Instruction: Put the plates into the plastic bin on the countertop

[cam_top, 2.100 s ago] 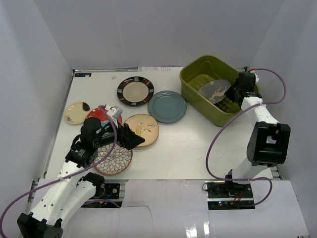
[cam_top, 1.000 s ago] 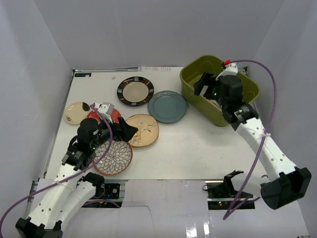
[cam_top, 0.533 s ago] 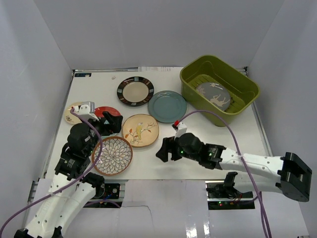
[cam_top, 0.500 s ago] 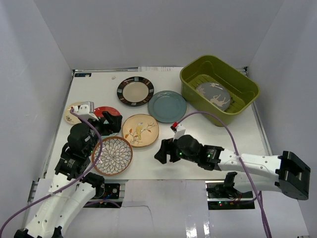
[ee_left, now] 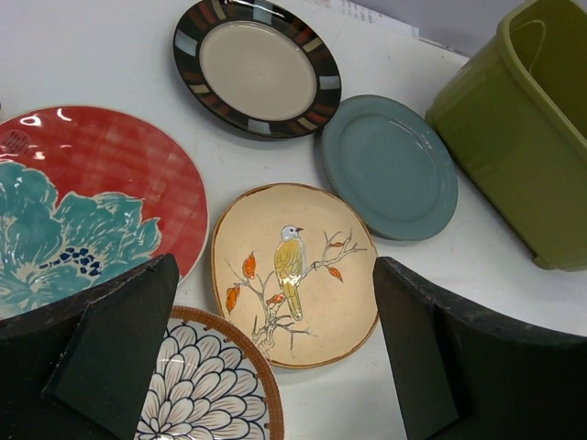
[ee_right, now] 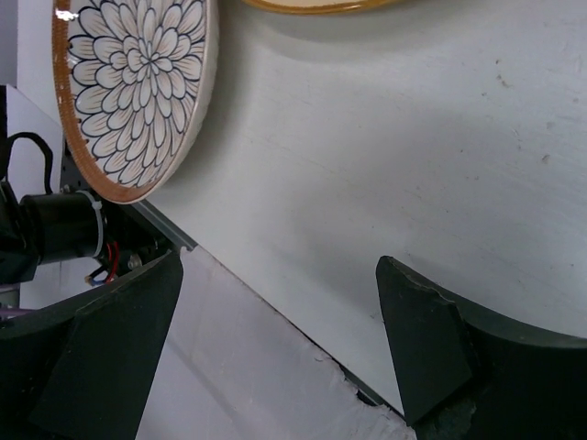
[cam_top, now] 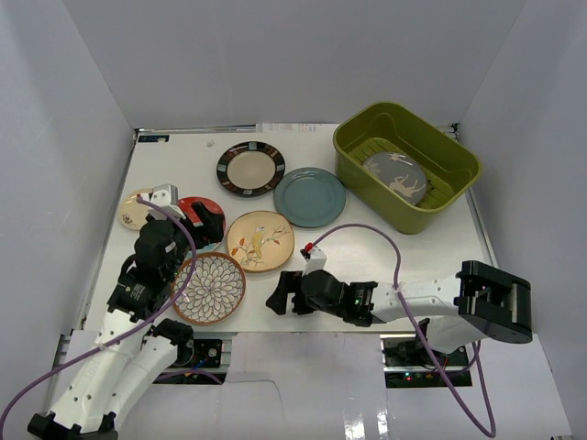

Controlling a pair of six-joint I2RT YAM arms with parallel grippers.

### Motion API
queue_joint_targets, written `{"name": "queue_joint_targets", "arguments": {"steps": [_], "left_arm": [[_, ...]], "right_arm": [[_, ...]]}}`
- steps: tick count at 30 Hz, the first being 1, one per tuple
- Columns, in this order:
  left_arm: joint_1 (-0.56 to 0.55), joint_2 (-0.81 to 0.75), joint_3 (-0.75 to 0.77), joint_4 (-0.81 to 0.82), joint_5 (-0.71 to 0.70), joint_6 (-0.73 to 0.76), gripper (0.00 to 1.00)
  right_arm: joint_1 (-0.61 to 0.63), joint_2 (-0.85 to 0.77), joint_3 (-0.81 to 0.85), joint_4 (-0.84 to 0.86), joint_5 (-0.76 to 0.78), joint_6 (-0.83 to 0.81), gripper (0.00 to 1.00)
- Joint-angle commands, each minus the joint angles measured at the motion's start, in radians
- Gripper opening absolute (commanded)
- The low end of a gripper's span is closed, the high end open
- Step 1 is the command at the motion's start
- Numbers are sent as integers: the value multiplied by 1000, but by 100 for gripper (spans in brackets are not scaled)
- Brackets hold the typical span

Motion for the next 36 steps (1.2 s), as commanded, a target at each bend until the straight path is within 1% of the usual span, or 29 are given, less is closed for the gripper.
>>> {"name": "queue_joint_targets", "arguments": {"steps": [1, 3, 7, 8, 11, 12, 19, 22, 25, 29, 31, 32, 33, 35, 36], "left_arm": [[7, -12, 10, -18, -35, -7, 98], [7, -18, 10, -19, -43, -10, 98], [8, -7, 13, -19, -50, -14, 98], [10, -4, 13, -18, -50, -14, 98], [13, -10, 13, -22, -55, -16, 98], [13, -14, 13, -22, -55, -16, 98], [14, 5, 16, -22, -50, -21, 98], [16, 0, 15, -22, -47, -21, 98], [17, -1, 15, -21, -46, -22, 98], [17, 5, 15, -16, -35, -19, 98], [19, 0, 15, -13, -30, -19, 98], [20, -1, 15, -13, -30, -19, 98], [19, -3, 15, -13, -30, -21, 98], [20, -6, 13, -13, -27, -19, 98], [20, -6, 13, -13, -27, -17, 98]], "right_arm": [[13, 41, 35, 51, 63, 99, 93], [22, 75, 49, 65, 59, 107, 93], [30, 139, 78, 109, 14, 118, 89], [30, 169, 84, 123, -10, 110, 86], [32, 231, 125, 172, -29, 89, 86], [32, 248, 138, 184, -21, 69, 84], [16, 429, 345, 200, 28, 37, 79], [9, 476, 383, 197, 51, 38, 73], [1, 529, 421, 165, 68, 63, 61], [1, 544, 431, 134, 77, 79, 54], [1, 544, 425, 126, 86, 83, 48], [1, 543, 420, 125, 97, 90, 38], [1, 539, 406, 125, 103, 93, 33], [1, 529, 393, 125, 123, 96, 25], [1, 524, 386, 125, 129, 98, 25]]}}
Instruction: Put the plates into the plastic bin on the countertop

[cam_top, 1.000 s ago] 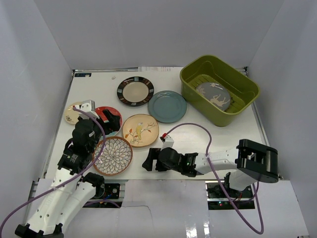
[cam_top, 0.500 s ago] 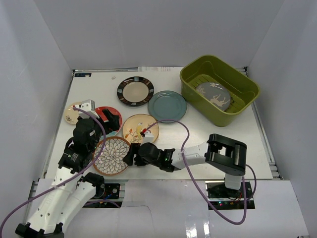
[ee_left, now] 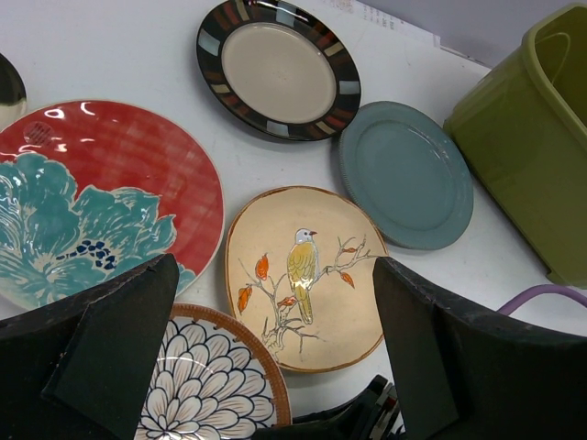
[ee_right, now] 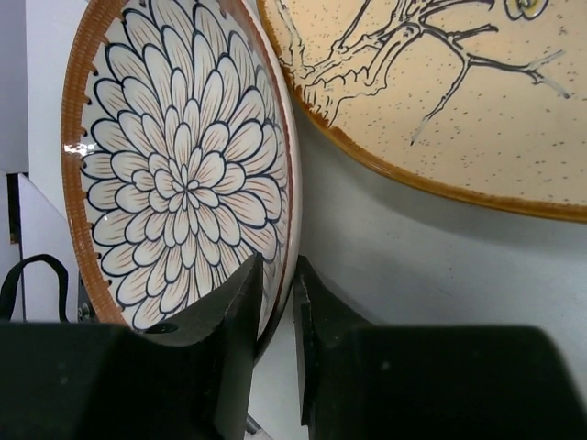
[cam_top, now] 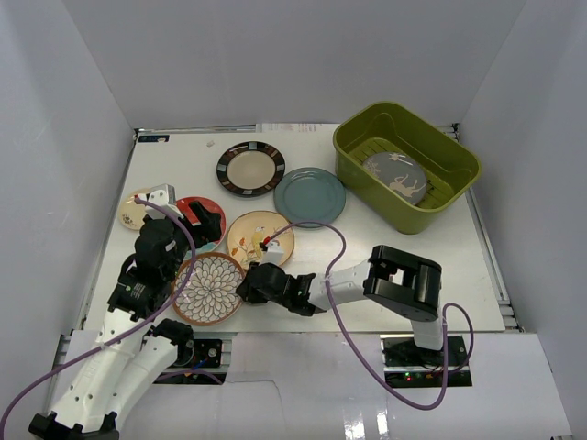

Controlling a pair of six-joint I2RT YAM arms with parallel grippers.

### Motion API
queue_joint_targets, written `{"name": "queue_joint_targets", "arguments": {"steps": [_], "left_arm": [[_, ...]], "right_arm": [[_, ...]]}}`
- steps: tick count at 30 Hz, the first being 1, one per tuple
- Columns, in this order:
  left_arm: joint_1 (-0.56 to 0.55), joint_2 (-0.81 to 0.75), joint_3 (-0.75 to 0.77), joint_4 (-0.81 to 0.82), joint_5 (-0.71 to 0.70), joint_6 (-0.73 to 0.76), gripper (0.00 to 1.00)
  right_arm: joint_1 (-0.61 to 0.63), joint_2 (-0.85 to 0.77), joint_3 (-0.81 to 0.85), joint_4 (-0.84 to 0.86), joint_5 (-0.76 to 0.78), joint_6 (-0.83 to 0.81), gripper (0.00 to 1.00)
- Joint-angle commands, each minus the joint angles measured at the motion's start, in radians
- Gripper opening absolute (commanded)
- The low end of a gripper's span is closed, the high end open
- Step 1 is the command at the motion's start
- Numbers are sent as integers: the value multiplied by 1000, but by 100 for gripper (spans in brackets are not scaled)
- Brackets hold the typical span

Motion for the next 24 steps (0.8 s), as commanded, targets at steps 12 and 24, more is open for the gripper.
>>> {"name": "queue_joint_targets", "arguments": {"steps": [12, 24], "left_arm": [[20, -7, 19, 2, -6, -2, 98], [18, -43, 52, -18, -46, 15, 98]], "right_arm": [[39, -301, -167, -33, 109, -76, 8], [-158, -844, -100, -295, 129, -346, 8]]}}
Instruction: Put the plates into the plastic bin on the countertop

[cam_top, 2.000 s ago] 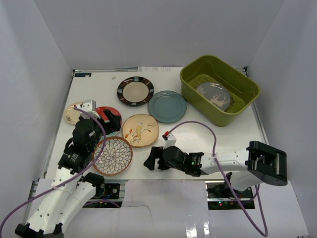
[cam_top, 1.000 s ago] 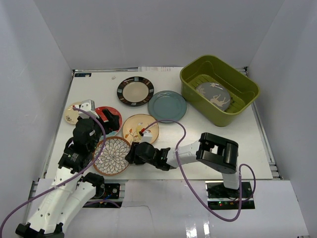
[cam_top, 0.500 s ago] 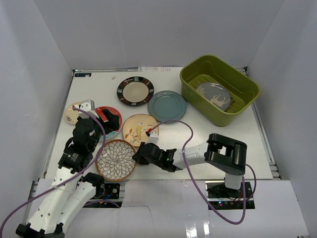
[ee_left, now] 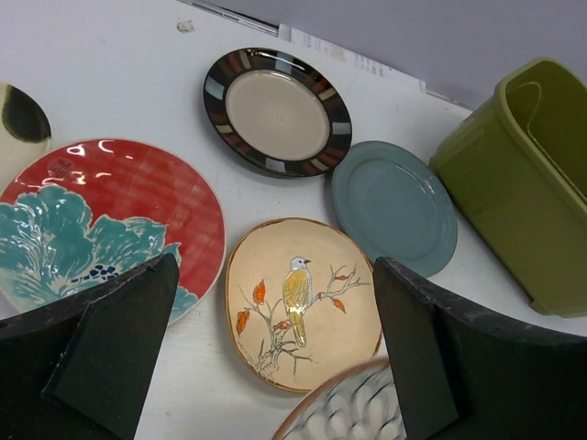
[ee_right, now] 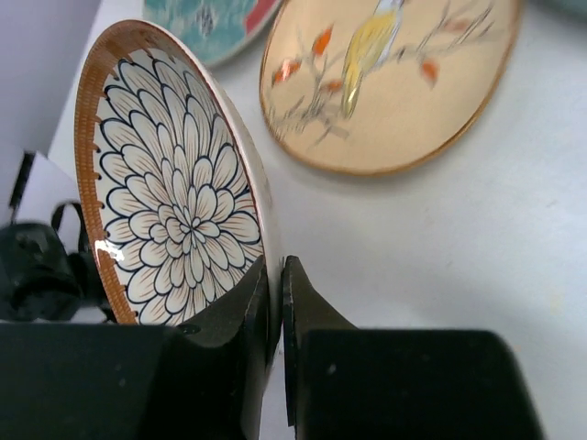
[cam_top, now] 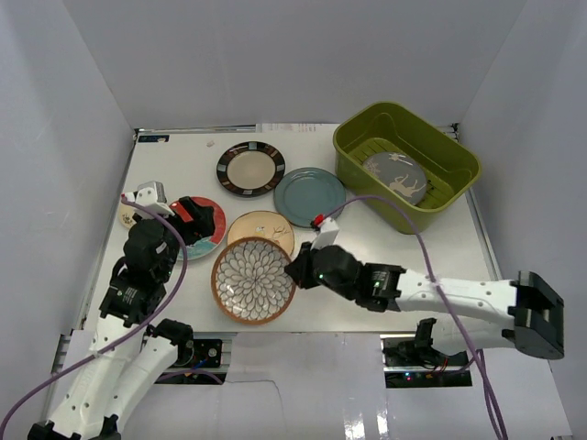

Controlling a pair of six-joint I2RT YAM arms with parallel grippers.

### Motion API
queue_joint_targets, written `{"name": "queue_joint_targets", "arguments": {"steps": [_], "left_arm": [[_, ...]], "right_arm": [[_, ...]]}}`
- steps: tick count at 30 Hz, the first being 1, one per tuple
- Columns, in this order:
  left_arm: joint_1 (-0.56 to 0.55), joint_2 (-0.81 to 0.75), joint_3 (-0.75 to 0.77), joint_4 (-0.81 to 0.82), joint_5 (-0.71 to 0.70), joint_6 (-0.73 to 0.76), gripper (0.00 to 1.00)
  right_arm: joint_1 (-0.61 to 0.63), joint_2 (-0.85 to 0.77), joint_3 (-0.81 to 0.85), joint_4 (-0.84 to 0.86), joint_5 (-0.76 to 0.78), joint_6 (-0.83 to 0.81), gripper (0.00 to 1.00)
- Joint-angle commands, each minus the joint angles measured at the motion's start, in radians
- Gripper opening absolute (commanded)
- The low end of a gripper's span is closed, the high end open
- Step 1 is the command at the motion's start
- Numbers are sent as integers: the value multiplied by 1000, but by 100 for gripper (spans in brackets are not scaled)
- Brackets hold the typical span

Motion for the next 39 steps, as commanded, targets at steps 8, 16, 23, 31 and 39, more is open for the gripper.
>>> {"name": "queue_joint_targets", "arguments": {"steps": [8, 16, 23, 31, 39], "left_arm": [[-23, -43, -53, 39, 99, 24, 98], [-54, 13, -56, 53, 222, 43, 98], [-66, 72, -51, 51, 298, 46, 98], [-74, 86, -53, 51, 293, 50, 98], [-74, 104, -50, 51, 285, 49, 98]], "right_arm": [[-654, -183, 407, -21, 14, -349, 8], [-1167, 13, 547, -55, -177, -291, 8], [-1337, 212, 597, -64, -299, -237, 8], [-1350, 303, 516, -74, -258, -216, 8], [-1350, 326, 462, -115, -252, -242, 14]]}}
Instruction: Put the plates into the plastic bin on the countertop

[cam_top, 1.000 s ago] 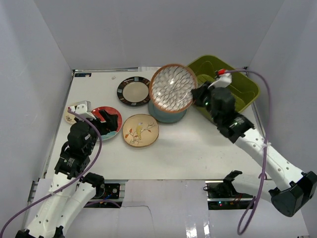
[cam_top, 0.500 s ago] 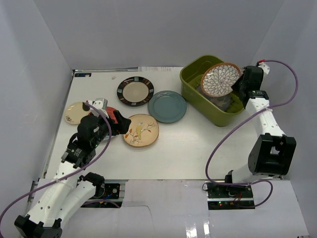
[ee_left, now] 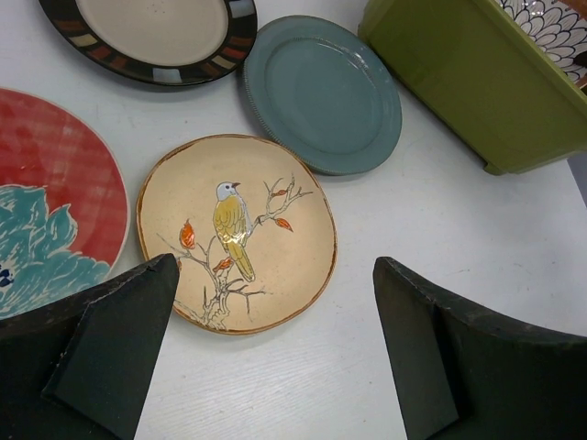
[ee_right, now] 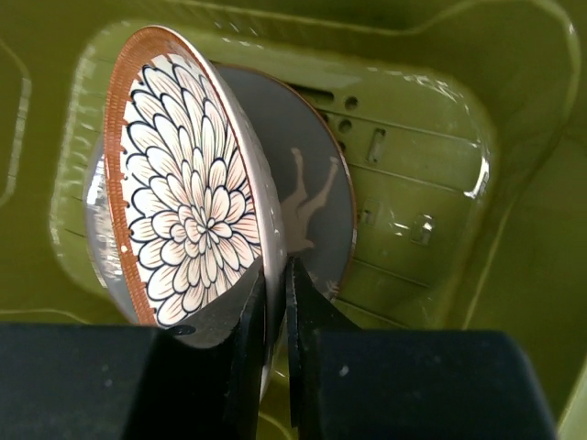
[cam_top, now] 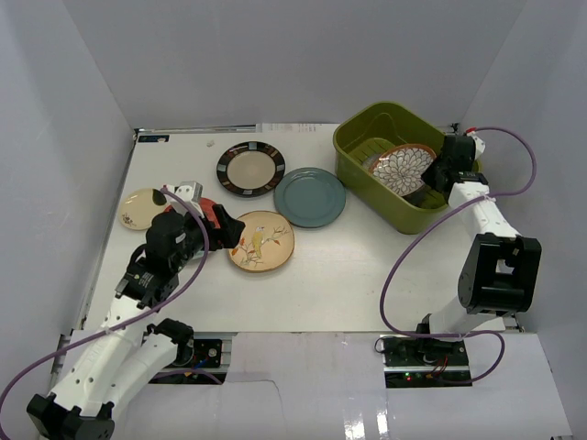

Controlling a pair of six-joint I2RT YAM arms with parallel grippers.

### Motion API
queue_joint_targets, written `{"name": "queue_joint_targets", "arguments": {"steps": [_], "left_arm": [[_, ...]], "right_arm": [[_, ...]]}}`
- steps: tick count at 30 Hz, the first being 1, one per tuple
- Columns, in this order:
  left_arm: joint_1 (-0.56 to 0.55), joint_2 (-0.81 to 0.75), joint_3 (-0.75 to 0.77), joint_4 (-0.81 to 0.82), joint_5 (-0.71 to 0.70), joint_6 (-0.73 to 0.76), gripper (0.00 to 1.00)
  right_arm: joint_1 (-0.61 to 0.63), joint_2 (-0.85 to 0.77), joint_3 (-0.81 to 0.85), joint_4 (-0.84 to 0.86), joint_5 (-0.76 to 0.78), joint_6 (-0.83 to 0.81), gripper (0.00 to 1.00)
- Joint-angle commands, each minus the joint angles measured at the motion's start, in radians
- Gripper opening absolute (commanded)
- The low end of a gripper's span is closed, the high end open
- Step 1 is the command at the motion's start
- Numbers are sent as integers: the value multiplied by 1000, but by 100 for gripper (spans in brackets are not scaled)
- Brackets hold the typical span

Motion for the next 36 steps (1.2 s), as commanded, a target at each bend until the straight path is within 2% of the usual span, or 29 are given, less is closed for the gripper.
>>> {"name": "queue_joint_targets", "arguments": {"steps": [1, 4, 7, 13, 14, 15, 17, 20, 24, 26, 29, 30, 31, 33, 34, 36], "left_arm": [[-7, 6, 3, 9, 5, 8, 98], [-5, 14, 6, 9, 5, 8, 98], [-4, 21, 5, 6, -32, 5, 98], [-2, 37, 8, -10, -83, -8, 98], [-2, 40, 9, -8, -87, -8, 98], [-2, 44, 9, -10, -90, -8, 98], [-1, 47, 11, -13, -107, -8, 98], [4, 47, 12, -16, -125, -7, 98], [10, 38, 19, -28, -200, -19, 98], [14, 25, 17, -28, -219, -25, 98], [24, 9, 17, -25, -233, -28, 98], [28, 8, 17, -22, -236, -28, 98], [33, 9, 17, -22, -238, -30, 98], [39, 18, 17, -19, -233, -25, 98], [39, 24, 17, -19, -228, -24, 98], [41, 35, 17, -19, -224, -21, 98]], "right_arm": [[-2, -13, 23, 120, -16, 24, 14], [-2, -16, 4, 122, -10, 15, 15], [-2, -24, -7, 114, 6, 10, 24], [-2, -37, 6, 45, 35, -47, 58], [-2, -44, 12, 34, 49, -51, 70], [-2, -63, 9, 30, 50, -56, 72], [-1, -90, -2, 30, 44, -74, 86], [7, -154, -11, 22, 50, -100, 97], [37, -306, -46, 30, 44, -114, 94], [105, -400, -101, 66, 9, -93, 94], [288, -471, -175, 105, 7, -53, 98], [406, -504, -254, 123, 16, -3, 100], [468, -515, -304, 154, 29, 30, 93], [615, -524, -455, 298, 38, 144, 88], [655, -515, -497, 354, 35, 172, 79], [756, -440, -542, 468, 40, 238, 79]]}}
